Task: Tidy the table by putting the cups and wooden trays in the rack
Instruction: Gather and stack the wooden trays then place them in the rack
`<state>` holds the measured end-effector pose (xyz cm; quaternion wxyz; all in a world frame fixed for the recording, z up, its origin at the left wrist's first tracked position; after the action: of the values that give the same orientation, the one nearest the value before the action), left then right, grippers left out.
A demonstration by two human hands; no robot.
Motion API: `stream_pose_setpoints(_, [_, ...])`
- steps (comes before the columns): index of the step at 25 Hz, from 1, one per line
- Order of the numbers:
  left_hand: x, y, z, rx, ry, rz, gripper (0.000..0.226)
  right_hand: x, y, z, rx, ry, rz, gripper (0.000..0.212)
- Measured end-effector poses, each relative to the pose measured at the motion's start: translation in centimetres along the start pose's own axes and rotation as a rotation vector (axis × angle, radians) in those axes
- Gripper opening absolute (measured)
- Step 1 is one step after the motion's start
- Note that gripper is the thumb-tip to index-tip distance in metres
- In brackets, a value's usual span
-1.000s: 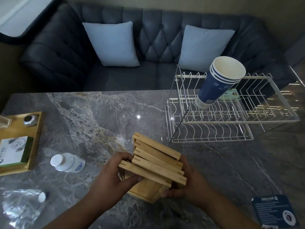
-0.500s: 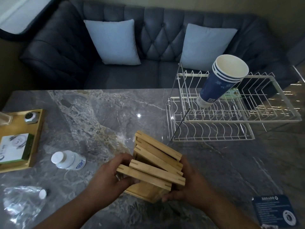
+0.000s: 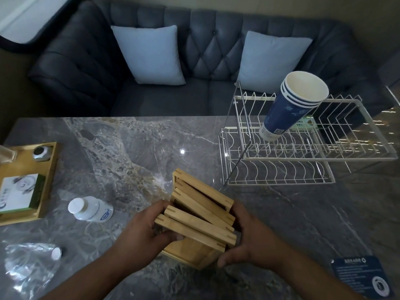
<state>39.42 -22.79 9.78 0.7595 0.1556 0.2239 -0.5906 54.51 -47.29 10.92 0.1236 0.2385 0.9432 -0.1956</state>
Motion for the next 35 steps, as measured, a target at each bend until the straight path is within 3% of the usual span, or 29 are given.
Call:
stream_pose_setpoints(5, [0.0, 0.1, 0.0, 0.005, -0.045, 0.007, 0.045, -0.1, 0.4, -0.9, 0.057, 0.232, -0.039, 0.098])
stream_pose_setpoints(11, [-0.1, 0.1, -0.2, 0.011, -0.019, 0.001, 0.049, -1.2, 2.1, -1.9, 0.112, 0.225, -0.018, 0.073])
stream_pose_setpoints(16, [-0.2, 0.0, 0.2, 0.018, 0.005, 0.001, 0.051, -2.4, 3.5, -3.9, 0.115, 0.083, -0.061, 0.063])
stream_pose_setpoints(22, [-0.2, -0.3, 0.2, 0.002, 0.035, -0.001, 0.052, -3.5, 4.3, -7.1, 0.149, -0.265, -0.127, 0.039])
stream_pose_setpoints(27, [-0.1, -0.4, 0.0, -0.018, 0.084, 0.005, 0.050, -3.5, 5.1, -9.8, 0.162, -0.579, -0.161, 0.048])
stream_pose_setpoints(30, [-0.1, -0.4, 0.0, -0.001, 0.110, 0.007, 0.046, -3.1, 5.7, -11.1, 0.150, -0.644, -0.236, 0.068])
stream_pose_setpoints(35, [-0.3, -0.4, 0.5, 0.016, 0.127, 0.025, 0.045, -2.6, 6.7, -12.4, 0.138, -0.742, -0.317, 0.067])
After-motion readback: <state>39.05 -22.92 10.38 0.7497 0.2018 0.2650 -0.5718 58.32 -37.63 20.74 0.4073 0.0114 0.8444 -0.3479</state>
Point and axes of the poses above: each hand's wrist, its own y-axis towards the middle knuckle, its own x-axis out of the palm, z = x × y, the point moved 1 cm from there along y, towards the middle knuckle
